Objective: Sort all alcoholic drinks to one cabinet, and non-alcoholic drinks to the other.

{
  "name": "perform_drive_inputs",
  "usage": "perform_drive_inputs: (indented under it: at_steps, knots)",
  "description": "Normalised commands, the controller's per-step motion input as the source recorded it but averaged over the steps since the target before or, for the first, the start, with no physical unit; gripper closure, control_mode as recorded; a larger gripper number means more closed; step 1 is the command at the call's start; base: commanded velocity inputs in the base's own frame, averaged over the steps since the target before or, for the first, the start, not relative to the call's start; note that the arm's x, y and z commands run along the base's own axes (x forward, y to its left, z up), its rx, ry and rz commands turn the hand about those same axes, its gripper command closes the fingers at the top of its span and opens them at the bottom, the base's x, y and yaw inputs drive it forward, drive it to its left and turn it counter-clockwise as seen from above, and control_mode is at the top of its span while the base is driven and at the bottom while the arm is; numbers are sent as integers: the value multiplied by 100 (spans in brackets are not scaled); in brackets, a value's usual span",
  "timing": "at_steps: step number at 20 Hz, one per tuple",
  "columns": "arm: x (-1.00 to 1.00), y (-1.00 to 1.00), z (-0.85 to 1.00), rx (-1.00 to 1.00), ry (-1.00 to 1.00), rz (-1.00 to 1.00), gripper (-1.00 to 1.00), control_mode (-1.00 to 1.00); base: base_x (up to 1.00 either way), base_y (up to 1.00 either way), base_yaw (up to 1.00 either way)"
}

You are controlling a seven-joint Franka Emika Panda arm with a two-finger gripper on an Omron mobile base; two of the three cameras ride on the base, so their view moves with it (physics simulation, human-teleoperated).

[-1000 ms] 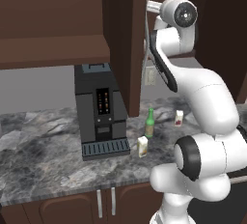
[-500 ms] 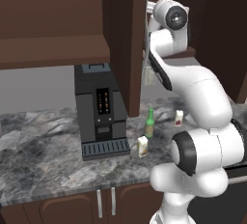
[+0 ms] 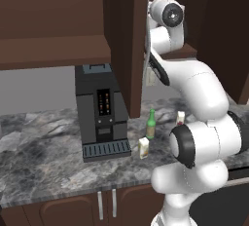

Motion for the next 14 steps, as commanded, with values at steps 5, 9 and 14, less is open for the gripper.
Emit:
perform_drive_inputs:
  at_steps: [5,9,14]
  knots:
    - [29,0,-14,0,2,6,100,-100,0,0,0]
    - [28,0,-19,0,0,6,100,-100,0,0,0]
    - [25,4,-28,0,-3,6,100,-100,0,0,0]
